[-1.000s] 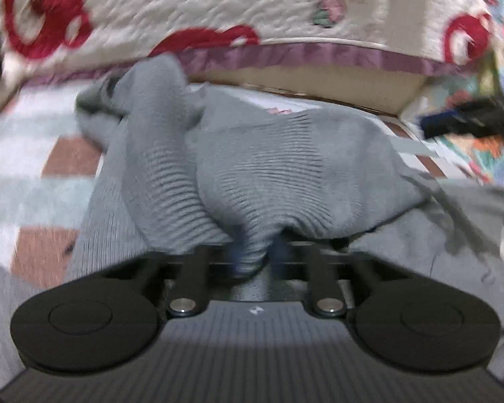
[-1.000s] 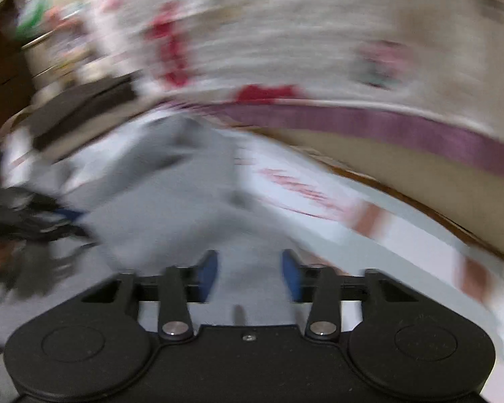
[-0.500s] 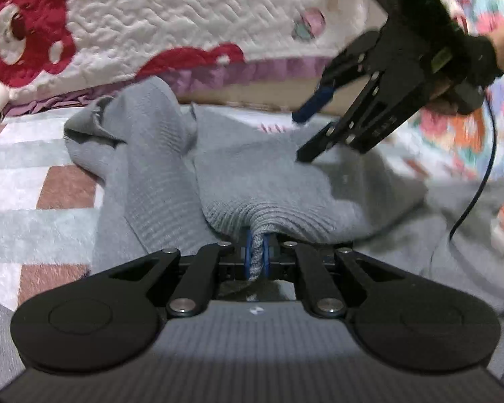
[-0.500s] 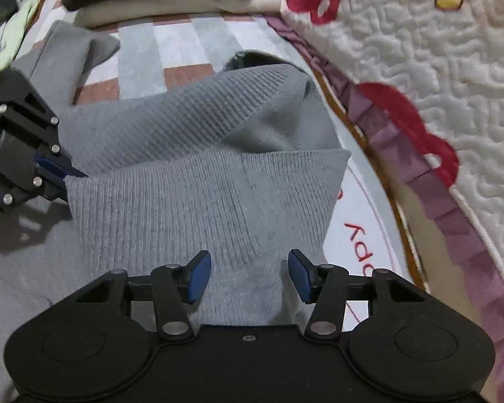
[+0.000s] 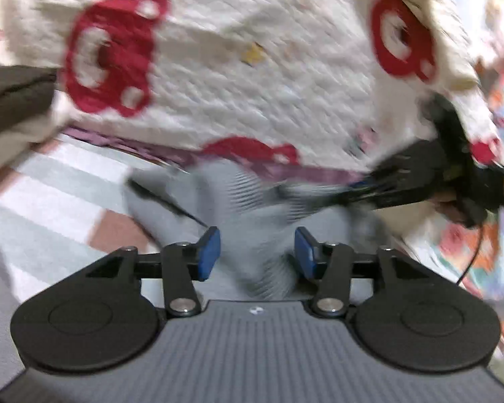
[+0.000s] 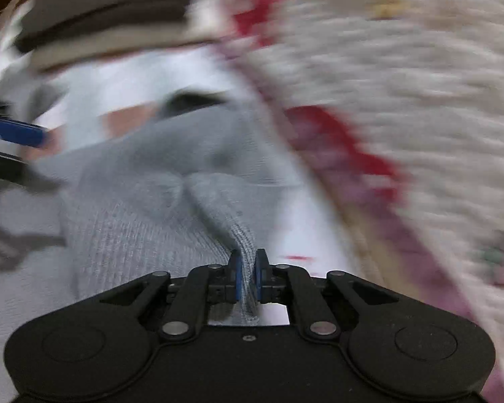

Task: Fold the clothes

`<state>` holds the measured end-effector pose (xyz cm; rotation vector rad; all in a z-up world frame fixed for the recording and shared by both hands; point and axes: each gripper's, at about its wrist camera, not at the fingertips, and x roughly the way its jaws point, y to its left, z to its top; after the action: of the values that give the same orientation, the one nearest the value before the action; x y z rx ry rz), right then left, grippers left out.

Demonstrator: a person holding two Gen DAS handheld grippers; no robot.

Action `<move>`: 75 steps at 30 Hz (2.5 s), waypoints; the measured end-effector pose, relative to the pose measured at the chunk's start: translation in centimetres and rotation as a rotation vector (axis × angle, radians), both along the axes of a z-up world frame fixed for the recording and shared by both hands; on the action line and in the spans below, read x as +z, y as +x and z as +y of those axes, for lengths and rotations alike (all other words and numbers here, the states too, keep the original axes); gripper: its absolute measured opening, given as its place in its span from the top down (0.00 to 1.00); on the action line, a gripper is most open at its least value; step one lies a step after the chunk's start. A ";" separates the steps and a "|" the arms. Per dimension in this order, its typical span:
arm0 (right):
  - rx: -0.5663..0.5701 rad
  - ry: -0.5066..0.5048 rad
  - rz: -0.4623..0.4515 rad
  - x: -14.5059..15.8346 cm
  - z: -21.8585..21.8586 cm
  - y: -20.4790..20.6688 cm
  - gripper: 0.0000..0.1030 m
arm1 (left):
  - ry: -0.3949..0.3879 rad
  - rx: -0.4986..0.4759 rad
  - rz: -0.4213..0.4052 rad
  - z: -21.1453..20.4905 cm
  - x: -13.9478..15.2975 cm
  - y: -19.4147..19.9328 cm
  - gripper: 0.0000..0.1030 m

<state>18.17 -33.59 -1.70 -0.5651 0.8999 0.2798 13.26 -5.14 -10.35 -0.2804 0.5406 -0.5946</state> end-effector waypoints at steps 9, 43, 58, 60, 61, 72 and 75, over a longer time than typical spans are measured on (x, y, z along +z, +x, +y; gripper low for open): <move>-0.553 -0.079 -0.141 0.0 -15.8 0.1 0.95 | 0.039 0.099 0.050 0.4 -0.4 1.3 0.51; -0.596 0.469 -0.391 -4.0 -20.6 -8.0 0.94 | -0.056 0.016 0.507 -8.0 -4.2 21.4 0.89; -0.531 0.440 -0.577 3.0 -17.6 -12.4 0.94 | 0.243 0.021 -0.153 -7.0 16.2 13.5 0.99; -0.553 0.385 -0.596 3.7 -17.9 -12.6 0.94 | 0.262 0.022 -0.168 -7.1 17.7 13.0 0.99; -0.565 0.360 -0.606 4.0 -18.1 -12.7 0.94 | 0.283 0.022 -0.183 -7.4 18.0 12.7 0.99; -0.931 0.425 -0.602 3.4 -26.9 -9.5 0.96 | 0.344 0.102 -0.104 -10.2 12.7 15.9 0.49; -0.979 0.541 -0.519 0.6 -29.2 -10.5 0.88 | 0.354 0.063 -0.014 -10.0 9.0 15.7 0.41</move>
<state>7.69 -62.77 -1.14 0.3306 0.4735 -0.4915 28.96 -15.15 -1.33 0.0416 0.6107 -0.4295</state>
